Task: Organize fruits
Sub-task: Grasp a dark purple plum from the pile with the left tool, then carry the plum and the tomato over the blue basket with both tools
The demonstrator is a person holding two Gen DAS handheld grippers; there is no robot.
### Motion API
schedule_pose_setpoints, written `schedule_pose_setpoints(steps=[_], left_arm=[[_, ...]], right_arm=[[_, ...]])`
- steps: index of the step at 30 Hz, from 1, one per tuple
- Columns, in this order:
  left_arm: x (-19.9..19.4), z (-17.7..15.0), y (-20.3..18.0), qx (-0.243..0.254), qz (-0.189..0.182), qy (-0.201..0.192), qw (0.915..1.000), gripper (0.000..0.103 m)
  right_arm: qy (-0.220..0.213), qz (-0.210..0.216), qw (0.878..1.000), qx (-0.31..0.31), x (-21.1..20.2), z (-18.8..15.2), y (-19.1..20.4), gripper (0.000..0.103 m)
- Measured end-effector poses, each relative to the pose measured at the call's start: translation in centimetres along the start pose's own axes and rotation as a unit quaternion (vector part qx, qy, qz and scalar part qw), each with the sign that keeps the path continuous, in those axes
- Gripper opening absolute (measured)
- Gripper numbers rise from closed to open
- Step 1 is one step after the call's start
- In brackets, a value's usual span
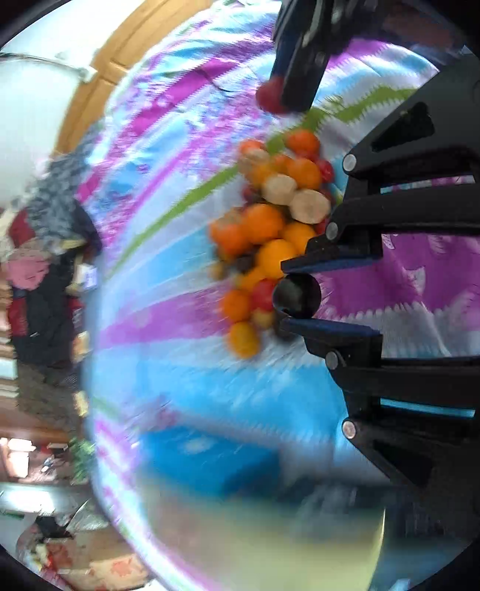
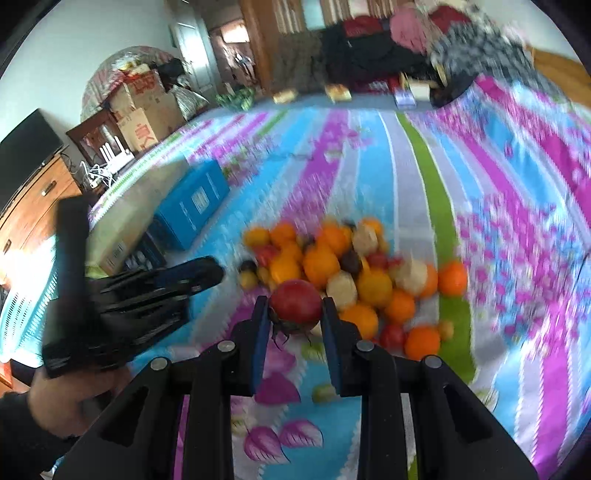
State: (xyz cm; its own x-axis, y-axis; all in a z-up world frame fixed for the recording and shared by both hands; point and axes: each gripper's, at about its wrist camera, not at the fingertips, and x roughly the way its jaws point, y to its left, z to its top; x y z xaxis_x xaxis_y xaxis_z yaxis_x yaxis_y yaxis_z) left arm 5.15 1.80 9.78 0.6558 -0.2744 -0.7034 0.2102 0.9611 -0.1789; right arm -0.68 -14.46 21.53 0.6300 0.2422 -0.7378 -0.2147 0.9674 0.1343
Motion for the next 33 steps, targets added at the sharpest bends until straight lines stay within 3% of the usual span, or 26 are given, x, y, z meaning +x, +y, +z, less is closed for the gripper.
schedule_pose_setpoints(steps=[9, 17, 27, 33], left_arm=[[-12.2, 3.3, 6.7, -0.056, 0.101, -0.075, 0.9905, 0.024], [-20.6, 3.2, 13.0, -0.118, 0.182, -0.119, 0.9689, 0.024], [-26.9, 1.0, 19.3, -0.177, 0.239, -0.144, 0.9437, 0.024], [-28.9, -1.1, 22.7, -0.214, 0.263, -0.143, 0.9299, 0.024]], right_arm=[[-0.066, 0.023, 0.994, -0.083, -3.7, 7.8, 8.6, 0.031], [-0.078, 0.076, 0.985, -0.137, -5.1, 12.2, 18.2, 0.031], [-0.069, 0.156, 0.964, -0.206, -5.6, 14.0, 31.5, 0.031], [-0.049, 0.188, 0.952, -0.238, -5.1, 13.5, 37.5, 0.031]])
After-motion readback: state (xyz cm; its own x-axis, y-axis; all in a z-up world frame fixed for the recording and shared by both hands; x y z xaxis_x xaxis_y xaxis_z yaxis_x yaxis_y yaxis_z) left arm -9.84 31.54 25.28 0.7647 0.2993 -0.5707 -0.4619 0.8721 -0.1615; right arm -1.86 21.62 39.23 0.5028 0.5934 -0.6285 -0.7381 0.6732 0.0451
